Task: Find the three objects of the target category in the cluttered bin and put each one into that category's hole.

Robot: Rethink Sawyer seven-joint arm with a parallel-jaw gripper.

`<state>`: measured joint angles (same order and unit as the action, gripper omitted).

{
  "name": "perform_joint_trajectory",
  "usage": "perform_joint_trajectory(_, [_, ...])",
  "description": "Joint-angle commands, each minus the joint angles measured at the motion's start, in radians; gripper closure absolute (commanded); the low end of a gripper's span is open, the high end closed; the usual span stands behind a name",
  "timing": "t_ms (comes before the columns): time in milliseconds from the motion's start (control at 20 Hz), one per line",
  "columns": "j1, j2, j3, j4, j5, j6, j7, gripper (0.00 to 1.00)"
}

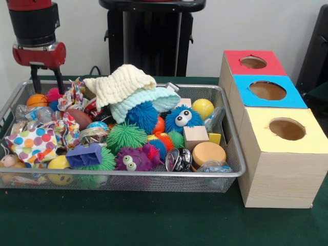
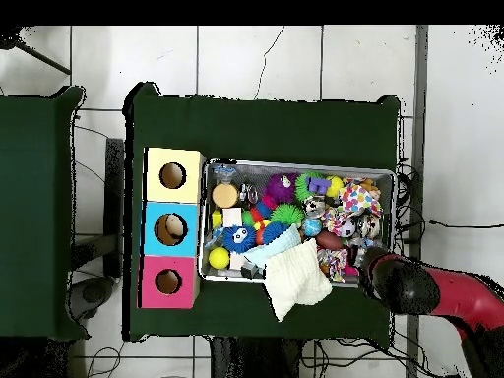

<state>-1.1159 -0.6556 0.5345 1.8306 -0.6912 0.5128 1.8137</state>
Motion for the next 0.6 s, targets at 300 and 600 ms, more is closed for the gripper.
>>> perform_joint_trajectory(300, [0.142, 0.130, -0.047, -0.140, -0.111, -0.047, -0.016, 0.00])
perform_joint_trajectory(600, [0.188, 0.157, -0.102, -0.153, -0.147, -0.124, 0.046, 0.00])
